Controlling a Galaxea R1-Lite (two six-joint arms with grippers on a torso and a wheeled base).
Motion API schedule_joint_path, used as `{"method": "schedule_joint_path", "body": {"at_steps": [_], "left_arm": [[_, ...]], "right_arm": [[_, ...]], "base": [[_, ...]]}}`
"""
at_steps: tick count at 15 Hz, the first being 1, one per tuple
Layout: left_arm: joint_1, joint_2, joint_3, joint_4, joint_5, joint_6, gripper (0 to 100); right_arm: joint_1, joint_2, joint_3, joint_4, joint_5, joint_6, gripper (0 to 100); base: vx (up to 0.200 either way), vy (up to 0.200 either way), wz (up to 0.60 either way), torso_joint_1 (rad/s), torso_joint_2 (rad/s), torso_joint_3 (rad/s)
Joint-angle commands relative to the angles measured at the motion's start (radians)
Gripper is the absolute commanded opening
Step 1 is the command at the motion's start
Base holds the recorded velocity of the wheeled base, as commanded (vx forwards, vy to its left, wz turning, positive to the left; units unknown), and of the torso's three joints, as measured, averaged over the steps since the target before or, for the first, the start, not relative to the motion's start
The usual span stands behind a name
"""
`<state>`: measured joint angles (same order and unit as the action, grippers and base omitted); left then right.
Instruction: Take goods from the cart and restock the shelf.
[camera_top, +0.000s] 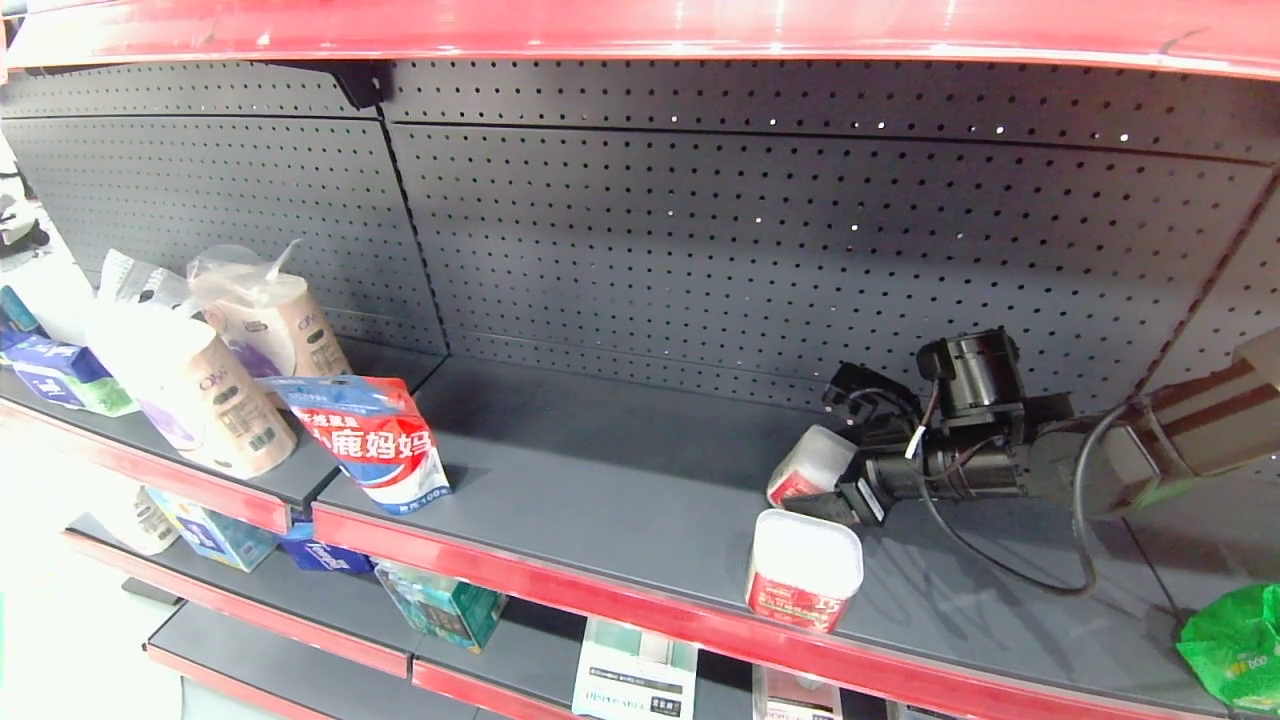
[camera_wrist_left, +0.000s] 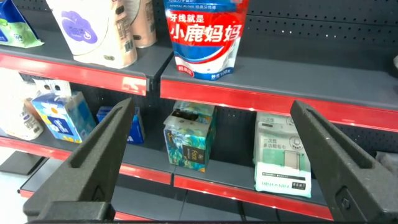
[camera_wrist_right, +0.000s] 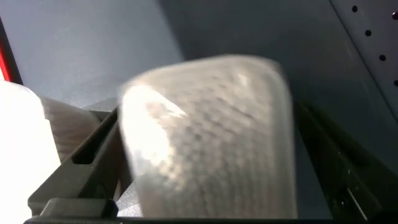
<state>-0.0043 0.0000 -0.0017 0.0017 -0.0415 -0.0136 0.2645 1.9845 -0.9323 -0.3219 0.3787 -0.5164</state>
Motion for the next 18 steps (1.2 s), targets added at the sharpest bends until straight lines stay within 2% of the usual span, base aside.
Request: {"method": "schedule_joint_path", "body": {"at_steps": [1, 6, 18], "left_arm": [[0.0, 0.0, 0.0, 0.0, 0.0, 0.0, 100], [0.0, 0.0, 0.0, 0.0, 0.0, -0.002, 100], [0.0, 0.0, -0.001, 0.0, 0.0, 0.0, 100]], "right_arm": [[-0.001, 0.001, 0.0, 0.0, 0.0, 0.001, 100], [0.001, 0.002, -0.02, 0.001, -0.037, 0.007, 100], [0.013, -0.032, -0.019, 0.001, -0.044, 0.009, 100]], "base": [[0.0, 0.0, 0.0, 0.0, 0.0, 0.0], [0.0, 0.0, 0.0, 0.0, 0.0, 0.0], [0.0, 0.0, 0.0, 0.0, 0.0, 0.0]]}}
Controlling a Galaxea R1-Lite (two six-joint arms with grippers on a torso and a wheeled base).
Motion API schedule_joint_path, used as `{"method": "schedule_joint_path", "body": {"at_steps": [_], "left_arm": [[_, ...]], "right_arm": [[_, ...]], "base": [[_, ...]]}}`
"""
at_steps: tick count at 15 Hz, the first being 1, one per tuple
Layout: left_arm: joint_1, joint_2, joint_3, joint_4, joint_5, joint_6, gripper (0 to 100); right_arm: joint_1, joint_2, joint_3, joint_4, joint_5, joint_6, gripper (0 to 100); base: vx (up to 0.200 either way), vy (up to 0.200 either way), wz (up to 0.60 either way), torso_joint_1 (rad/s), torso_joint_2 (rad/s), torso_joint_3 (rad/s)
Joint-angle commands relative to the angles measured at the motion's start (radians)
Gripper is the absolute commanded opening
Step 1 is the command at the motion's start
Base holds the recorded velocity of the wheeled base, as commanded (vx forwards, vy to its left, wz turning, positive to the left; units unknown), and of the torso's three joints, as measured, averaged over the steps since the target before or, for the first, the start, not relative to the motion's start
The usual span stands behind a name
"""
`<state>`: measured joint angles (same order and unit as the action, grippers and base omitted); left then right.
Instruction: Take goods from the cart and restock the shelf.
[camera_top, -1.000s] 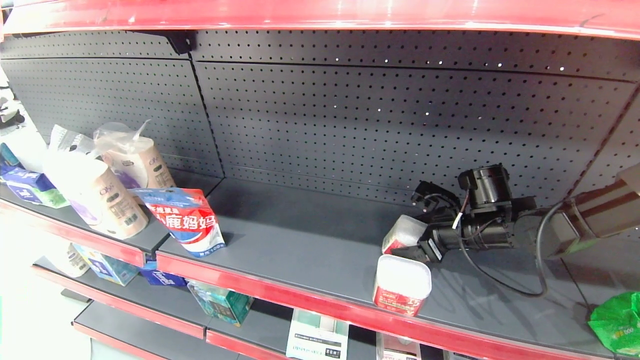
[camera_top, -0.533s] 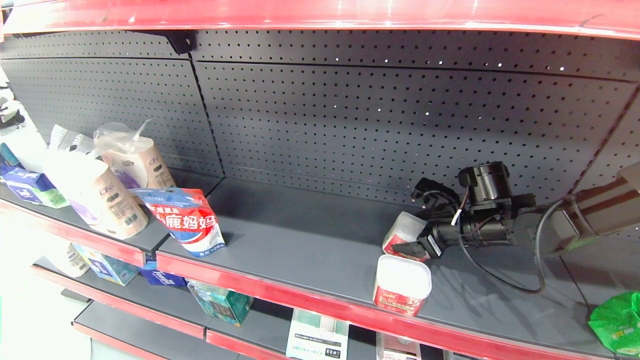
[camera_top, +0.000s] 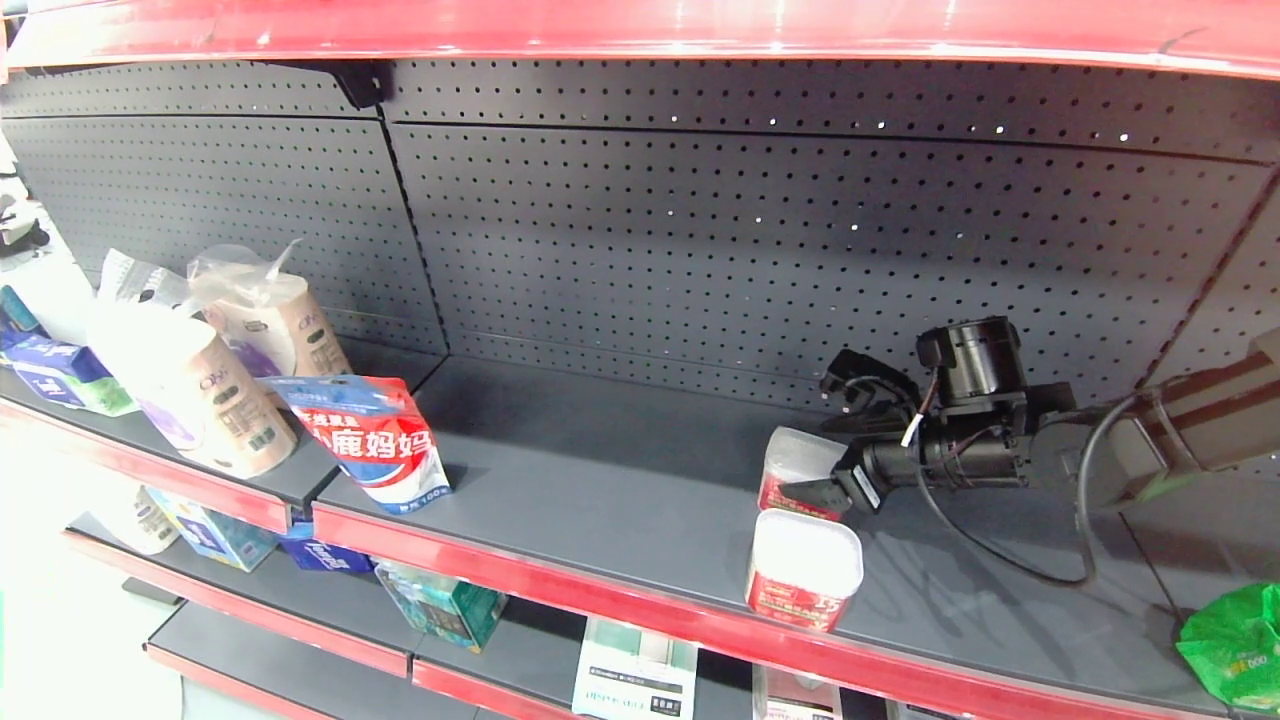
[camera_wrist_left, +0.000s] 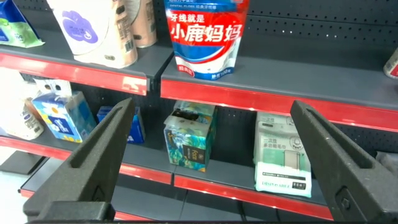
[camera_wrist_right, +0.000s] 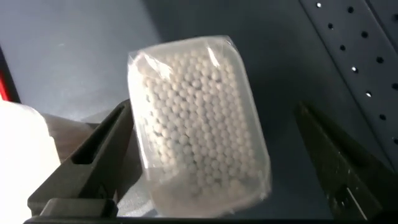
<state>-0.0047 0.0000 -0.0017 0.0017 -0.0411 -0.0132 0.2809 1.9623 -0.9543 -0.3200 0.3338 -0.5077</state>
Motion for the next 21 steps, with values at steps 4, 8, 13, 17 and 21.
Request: {"method": "schedule_joint_path", "body": {"at_steps": [4, 8, 13, 17, 21], "left_arm": [[0.0, 0.0, 0.0, 0.0, 0.0, -0.002, 100], [0.0, 0.0, 0.0, 0.0, 0.0, -0.001, 100], [0.0, 0.0, 0.0, 0.0, 0.0, -0.001, 100], [-0.001, 0.0, 0.0, 0.0, 0.0, -0.001, 100], [0.0, 0.0, 0.0, 0.0, 0.0, -0.001, 100]], "right_arm": [[-0.032, -0.019, 0.017, 0.002, -0.025, -0.005, 100], [-0.063, -0.033, 0.048, 0.004, -0.027, -0.011, 100], [-0.083, -0.054, 0.08, 0.004, -0.025, -0.014, 100], [-0.088, -0.06, 0.092, 0.004, -0.025, -0.015, 100], [-0.101, -0.063, 0.094, 0.004, -0.047, -0.017, 100]], "base": [[0.0, 0.0, 0.0, 0.0, 0.0, 0.0], [0.0, 0.0, 0.0, 0.0, 0.0, 0.0], [0.0, 0.0, 0.0, 0.0, 0.0, 0.0], [0.0, 0.0, 0.0, 0.0, 0.0, 0.0], [0.0, 0.0, 0.0, 0.0, 0.0, 0.0]]}}
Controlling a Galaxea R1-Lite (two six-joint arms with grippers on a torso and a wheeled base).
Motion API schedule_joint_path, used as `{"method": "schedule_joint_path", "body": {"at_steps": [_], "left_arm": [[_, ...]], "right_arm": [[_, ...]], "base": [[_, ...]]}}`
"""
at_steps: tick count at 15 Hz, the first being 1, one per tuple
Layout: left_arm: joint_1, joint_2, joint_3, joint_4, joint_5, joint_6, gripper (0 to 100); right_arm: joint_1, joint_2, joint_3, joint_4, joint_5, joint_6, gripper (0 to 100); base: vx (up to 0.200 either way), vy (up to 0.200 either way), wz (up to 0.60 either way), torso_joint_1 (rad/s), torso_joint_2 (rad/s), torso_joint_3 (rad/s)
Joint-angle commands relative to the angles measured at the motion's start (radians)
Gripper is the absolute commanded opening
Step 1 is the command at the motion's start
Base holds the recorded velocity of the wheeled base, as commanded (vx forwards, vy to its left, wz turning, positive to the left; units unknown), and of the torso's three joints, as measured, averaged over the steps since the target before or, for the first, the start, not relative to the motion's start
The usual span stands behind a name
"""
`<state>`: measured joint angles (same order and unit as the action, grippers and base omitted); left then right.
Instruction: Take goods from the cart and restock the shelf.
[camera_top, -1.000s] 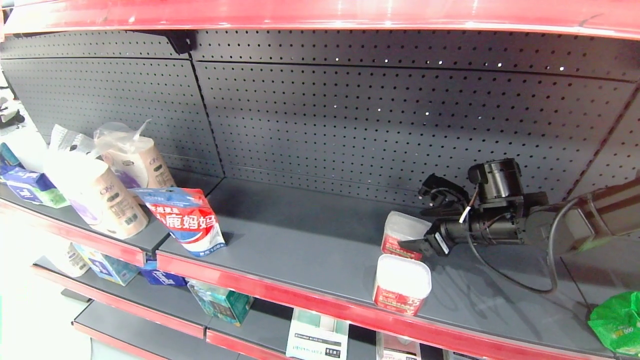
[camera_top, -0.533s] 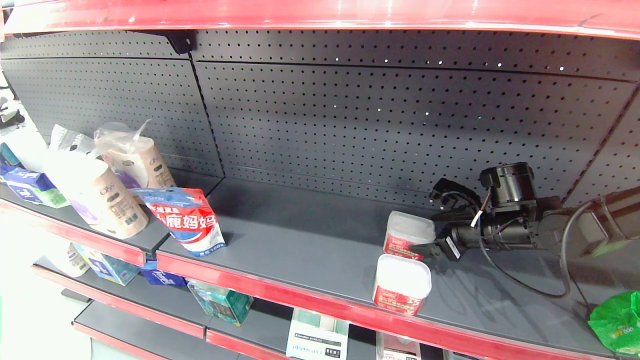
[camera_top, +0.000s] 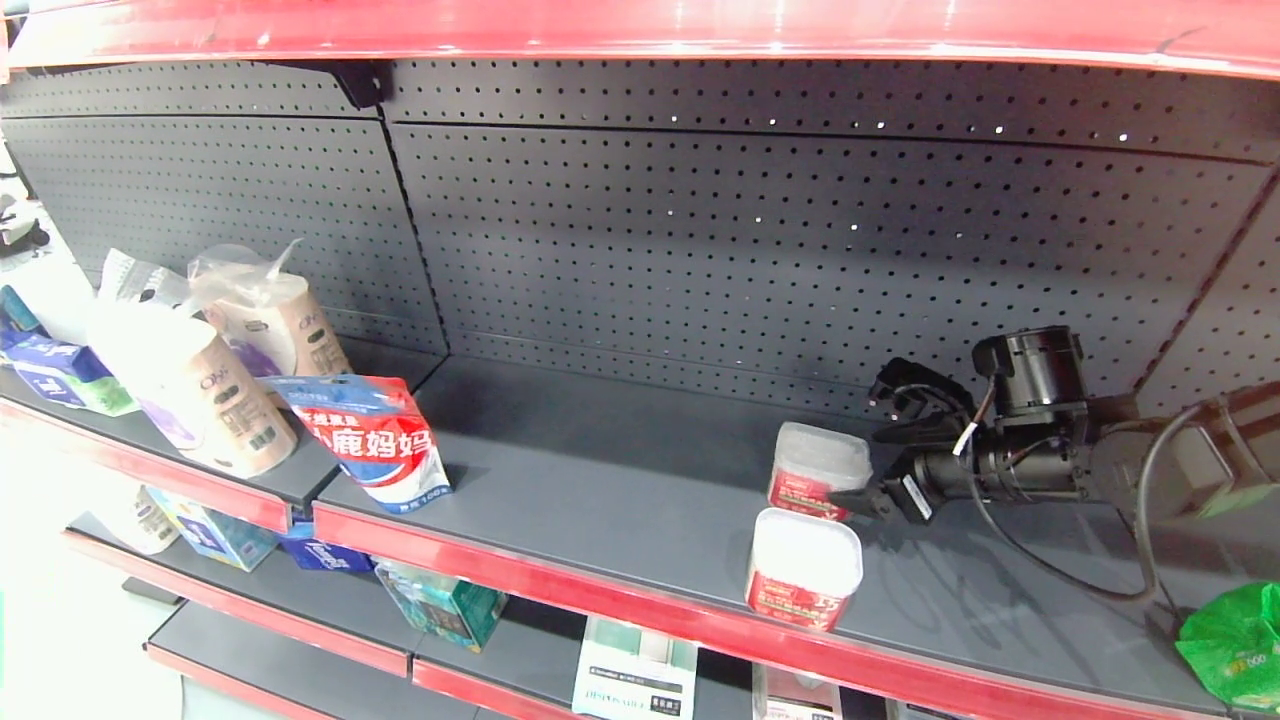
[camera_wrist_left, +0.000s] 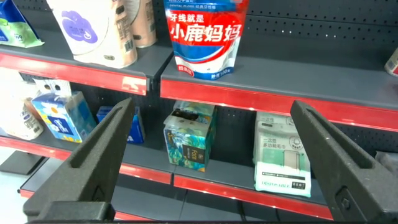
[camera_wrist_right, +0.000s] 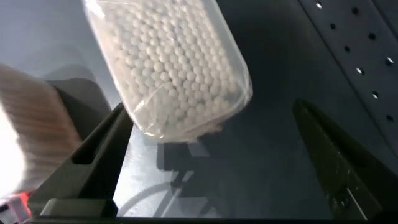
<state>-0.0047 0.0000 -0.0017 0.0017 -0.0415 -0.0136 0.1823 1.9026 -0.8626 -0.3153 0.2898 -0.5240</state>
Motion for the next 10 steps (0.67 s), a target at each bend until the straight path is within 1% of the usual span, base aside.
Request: {"method": "schedule_joint_path", "body": {"at_steps": [1, 5, 10], "left_arm": [[0.0, 0.0, 0.0, 0.0, 0.0, 0.0, 100], [0.0, 0.0, 0.0, 0.0, 0.0, -0.002, 100], [0.0, 0.0, 0.0, 0.0, 0.0, 0.0, 100]], "right_arm": [[-0.007, -0.008, 0.004, -0.001, -0.009, -0.001, 100], [-0.02, -0.014, 0.013, -0.001, -0.009, -0.001, 100], [-0.021, -0.039, 0.059, -0.001, 0.0, -0.004, 100]], "base": [[0.0, 0.0, 0.0, 0.0, 0.0, 0.0], [0.0, 0.0, 0.0, 0.0, 0.0, 0.0], [0.0, 0.0, 0.0, 0.0, 0.0, 0.0]]}}
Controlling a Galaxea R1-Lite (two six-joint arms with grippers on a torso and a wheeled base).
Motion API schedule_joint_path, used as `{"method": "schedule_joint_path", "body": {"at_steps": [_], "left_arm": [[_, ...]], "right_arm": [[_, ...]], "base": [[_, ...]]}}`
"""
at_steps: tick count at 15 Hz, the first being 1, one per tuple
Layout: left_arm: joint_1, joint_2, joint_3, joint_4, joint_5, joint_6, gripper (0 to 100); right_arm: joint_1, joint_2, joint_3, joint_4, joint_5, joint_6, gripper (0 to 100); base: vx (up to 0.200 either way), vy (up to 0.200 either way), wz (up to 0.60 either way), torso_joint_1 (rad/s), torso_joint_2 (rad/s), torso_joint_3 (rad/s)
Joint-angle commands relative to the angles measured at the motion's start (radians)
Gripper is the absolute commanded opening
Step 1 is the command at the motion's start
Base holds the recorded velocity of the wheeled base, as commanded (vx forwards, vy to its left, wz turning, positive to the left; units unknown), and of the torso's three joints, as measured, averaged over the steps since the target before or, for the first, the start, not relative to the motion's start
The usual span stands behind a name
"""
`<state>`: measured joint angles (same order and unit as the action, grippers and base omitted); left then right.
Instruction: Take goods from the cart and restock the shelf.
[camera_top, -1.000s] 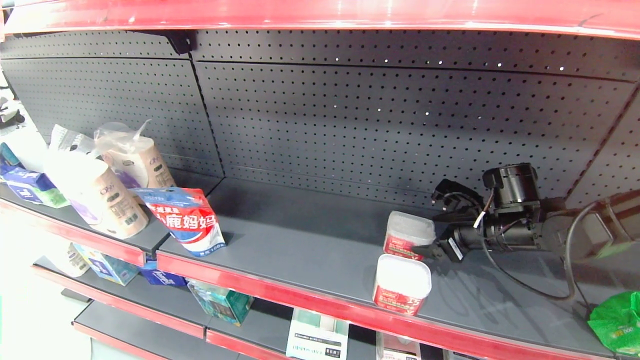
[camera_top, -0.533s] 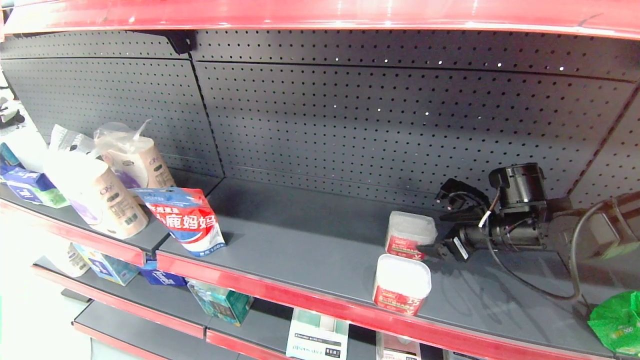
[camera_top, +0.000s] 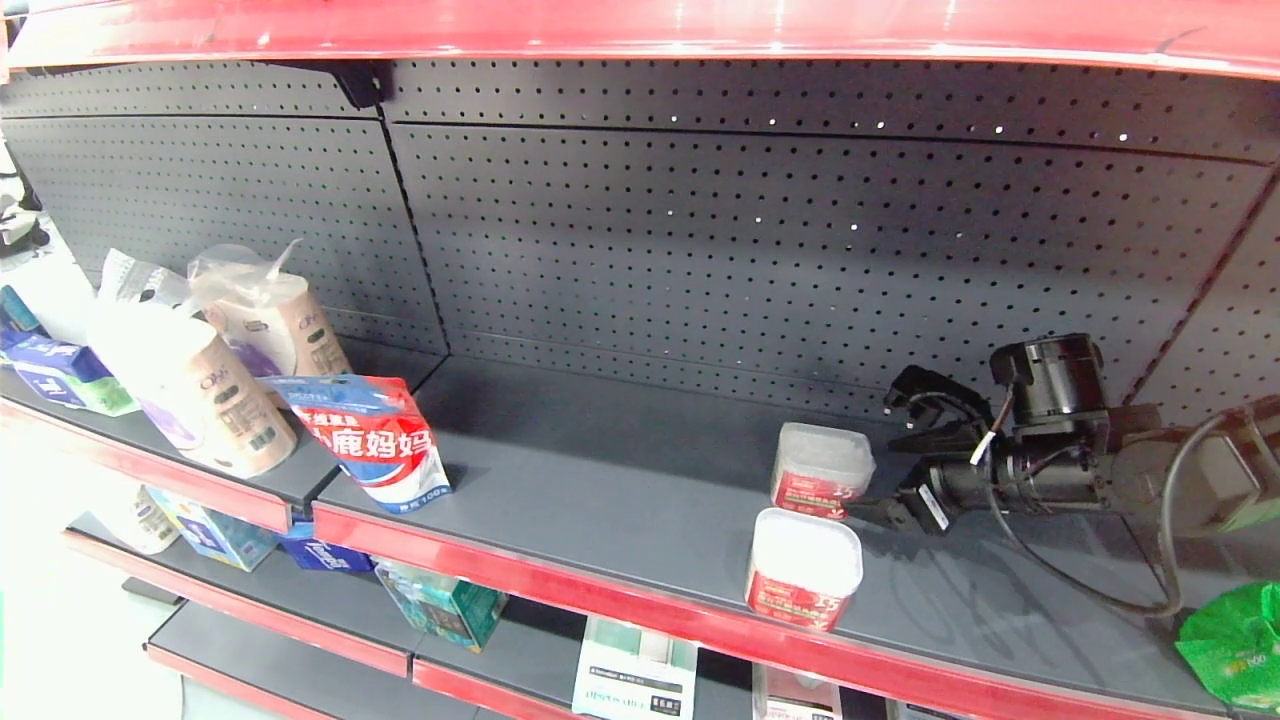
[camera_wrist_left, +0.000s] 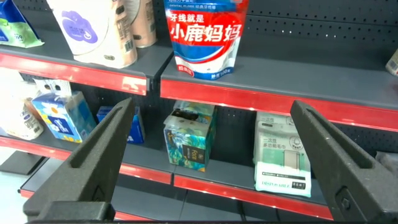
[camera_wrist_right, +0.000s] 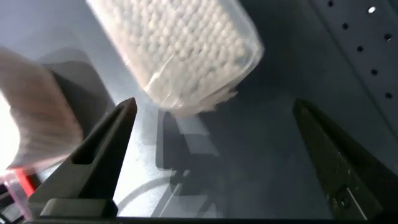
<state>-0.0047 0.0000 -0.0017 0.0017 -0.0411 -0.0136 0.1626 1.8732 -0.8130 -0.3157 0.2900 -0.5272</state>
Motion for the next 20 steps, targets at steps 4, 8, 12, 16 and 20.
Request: {"method": "schedule_joint_path", "body": {"at_steps": [4, 8, 12, 16, 20], "left_arm": [[0.0, 0.0, 0.0, 0.0, 0.0, 0.0, 100], [0.0, 0.0, 0.0, 0.0, 0.0, 0.0, 100], [0.0, 0.0, 0.0, 0.0, 0.0, -0.002, 100], [0.0, 0.0, 0.0, 0.0, 0.0, -0.002, 100], [0.0, 0.0, 0.0, 0.0, 0.0, 0.0, 100]], "right_arm": [[-0.018, -0.086, 0.071, 0.0, -0.003, 0.01, 100], [-0.041, -0.267, 0.222, 0.003, -0.02, 0.03, 100], [-0.089, -0.52, 0.347, 0.003, -0.035, 0.214, 100], [-0.09, -0.922, 0.525, -0.002, -0.046, 0.308, 100], [-0.121, -1.198, 0.601, 0.001, -0.164, 0.346, 100]], "base": [[0.0, 0.0, 0.0, 0.0, 0.0, 0.0], [0.0, 0.0, 0.0, 0.0, 0.0, 0.0], [0.0, 0.0, 0.0, 0.0, 0.0, 0.0], [0.0, 0.0, 0.0, 0.0, 0.0, 0.0], [0.0, 0.0, 0.0, 0.0, 0.0, 0.0]]}}
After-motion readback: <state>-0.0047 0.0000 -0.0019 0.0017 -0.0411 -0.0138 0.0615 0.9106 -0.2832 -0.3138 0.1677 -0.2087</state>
